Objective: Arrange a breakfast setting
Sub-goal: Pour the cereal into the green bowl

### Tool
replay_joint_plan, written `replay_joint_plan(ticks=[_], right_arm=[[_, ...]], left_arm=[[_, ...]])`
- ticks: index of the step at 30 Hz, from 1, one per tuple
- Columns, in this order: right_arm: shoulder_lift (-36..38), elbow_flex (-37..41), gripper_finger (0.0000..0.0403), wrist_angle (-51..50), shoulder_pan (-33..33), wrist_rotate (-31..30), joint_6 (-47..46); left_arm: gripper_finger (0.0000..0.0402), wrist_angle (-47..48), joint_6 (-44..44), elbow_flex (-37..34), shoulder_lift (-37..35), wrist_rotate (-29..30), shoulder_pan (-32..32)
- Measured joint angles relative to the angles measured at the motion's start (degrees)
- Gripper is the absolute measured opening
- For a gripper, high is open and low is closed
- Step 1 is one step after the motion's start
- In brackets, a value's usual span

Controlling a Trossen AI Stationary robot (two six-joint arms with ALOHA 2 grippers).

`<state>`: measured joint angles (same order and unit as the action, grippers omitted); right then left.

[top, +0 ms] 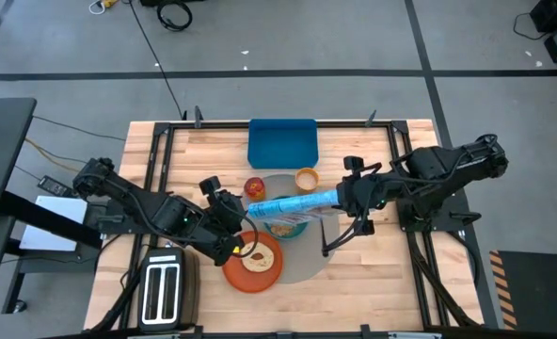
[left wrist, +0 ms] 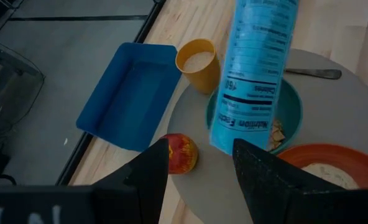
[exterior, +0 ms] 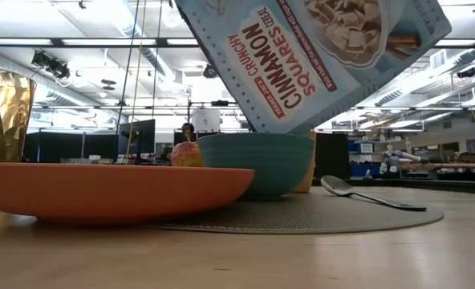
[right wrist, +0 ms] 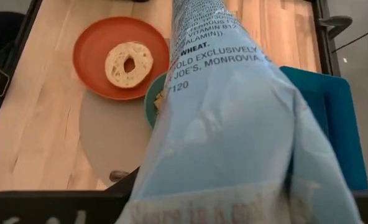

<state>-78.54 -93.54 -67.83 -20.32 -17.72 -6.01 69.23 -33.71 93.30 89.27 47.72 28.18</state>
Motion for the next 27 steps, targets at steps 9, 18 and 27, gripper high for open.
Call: replay_joint_plan(ticks=[9,18,27], right_arm=[[0.7,0.0,0.0132,-1.9,0.0,-0.4,-1.5],[0.7,0.0,0.0132,-0.9,-0.1,0.4,-0.6],[0.4,0.0,0.0132,-0.8,-0.2,-1.4,-1.9]], left_arm=[[0.0188,0.1,0.0,0.0,0.0,0.0,0.0],[0.0188,0.1,0.0,0.0,0.0,0.0,0.0],[0.0188,0.0,0.0,0.0,0.0,0.0,0.0]])
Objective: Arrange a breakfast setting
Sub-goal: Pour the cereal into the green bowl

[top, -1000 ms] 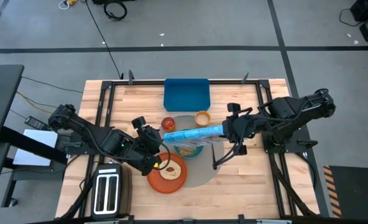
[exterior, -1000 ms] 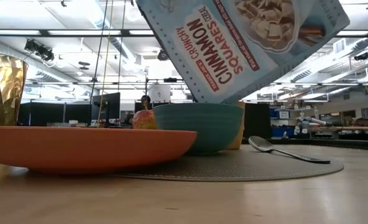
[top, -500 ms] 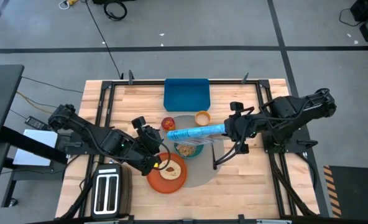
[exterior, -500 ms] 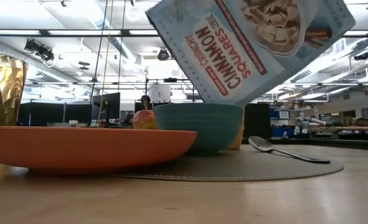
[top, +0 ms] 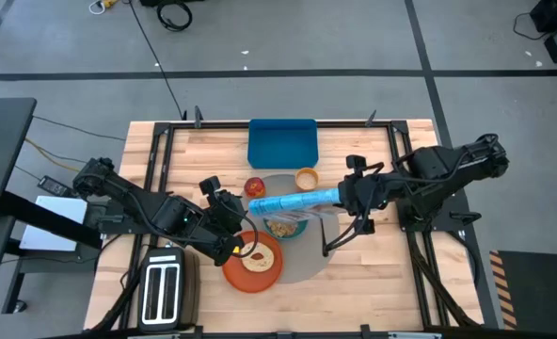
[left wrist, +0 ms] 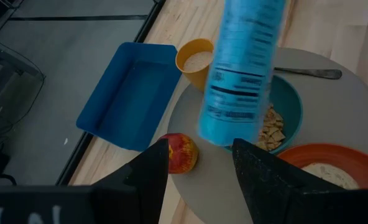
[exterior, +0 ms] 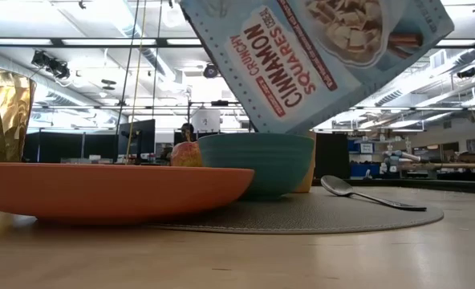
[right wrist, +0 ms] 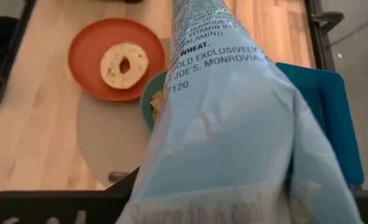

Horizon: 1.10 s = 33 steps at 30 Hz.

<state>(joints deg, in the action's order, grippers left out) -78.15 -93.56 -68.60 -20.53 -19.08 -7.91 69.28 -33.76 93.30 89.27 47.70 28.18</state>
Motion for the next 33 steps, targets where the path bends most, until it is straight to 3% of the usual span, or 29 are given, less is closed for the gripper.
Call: replay_joint_plan(ticks=[33], right_arm=[[-0.7,0.0,0.0132,1.1,-0.1,-0.8,1.9]], left_arm=[[0.0188,0.0,-0.2,0.0,-1.2,-1.1,0.7]])
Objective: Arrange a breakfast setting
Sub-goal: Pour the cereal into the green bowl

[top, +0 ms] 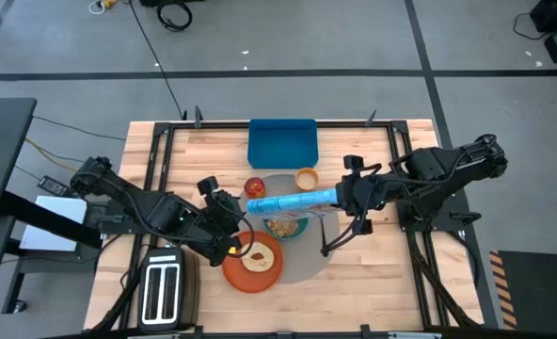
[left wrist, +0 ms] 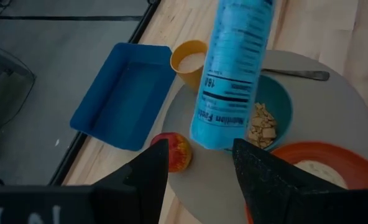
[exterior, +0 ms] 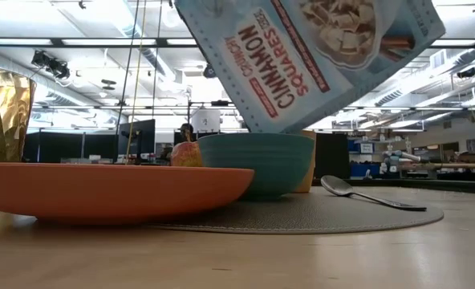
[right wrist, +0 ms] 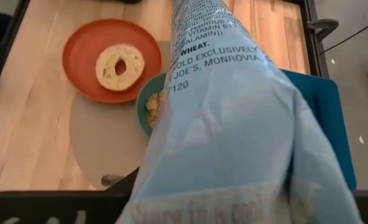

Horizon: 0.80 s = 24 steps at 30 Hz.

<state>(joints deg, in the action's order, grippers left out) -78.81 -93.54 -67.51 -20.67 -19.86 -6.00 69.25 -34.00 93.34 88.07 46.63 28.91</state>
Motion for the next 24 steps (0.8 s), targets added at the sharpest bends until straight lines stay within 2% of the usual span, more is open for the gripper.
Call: replay_joint_plan(ticks=[8,16,20,24], right_arm=[[2.2,0.0,0.0132,-2.2,0.2,0.0,-0.5],[5.3,0.7,0.0132,-1.1,-0.7,0.0,-1.5],[7.9,5.6,0.0132,-0.3,-0.6,0.0,-2.0],[12.4,13.1,0.0132,4.9,-0.5,0.0,-2.0]], left_arm=[[0.0188,0.0,-0.1,0.0,0.0,0.0,0.9],[0.0188,0.0,-1.8,0.0,0.0,0.1,5.3],[0.0188,-0.4,-2.9,0.0,0.0,2.0,7.9],[0.0188,-1.3,-3.0,0.0,0.0,2.3,9.7]])
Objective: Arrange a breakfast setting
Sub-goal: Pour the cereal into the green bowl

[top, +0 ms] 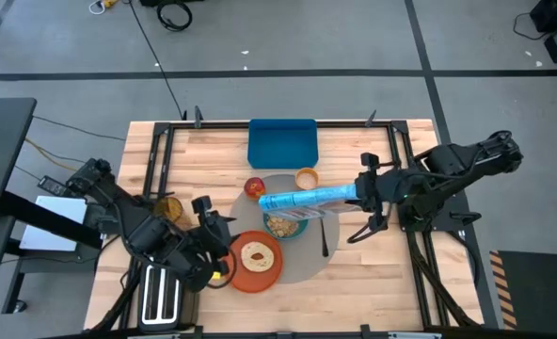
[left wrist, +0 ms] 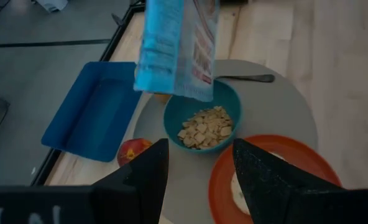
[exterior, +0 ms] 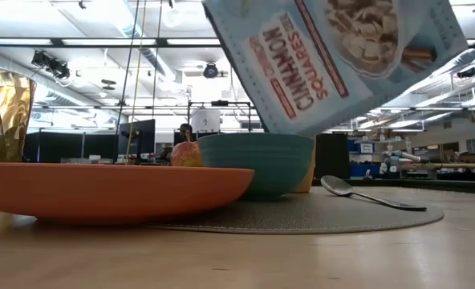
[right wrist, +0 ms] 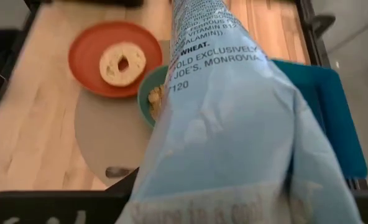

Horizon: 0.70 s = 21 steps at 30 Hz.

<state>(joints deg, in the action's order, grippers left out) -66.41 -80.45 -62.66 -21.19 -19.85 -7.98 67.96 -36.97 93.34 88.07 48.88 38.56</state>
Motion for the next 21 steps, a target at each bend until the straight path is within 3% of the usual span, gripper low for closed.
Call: replay_joint_plan(ticks=[11,21], right_arm=[[18.2,15.1,0.0132,11.8,-0.1,2.9,-0.4],[28.7,30.8,0.0132,22.5,0.0,3.4,3.2]], left_arm=[[0.0188,-0.8,0.2,0.0,0.0,0.1,-0.9],[0.0188,-6.0,5.1,0.0,0.0,1.7,-0.9]])
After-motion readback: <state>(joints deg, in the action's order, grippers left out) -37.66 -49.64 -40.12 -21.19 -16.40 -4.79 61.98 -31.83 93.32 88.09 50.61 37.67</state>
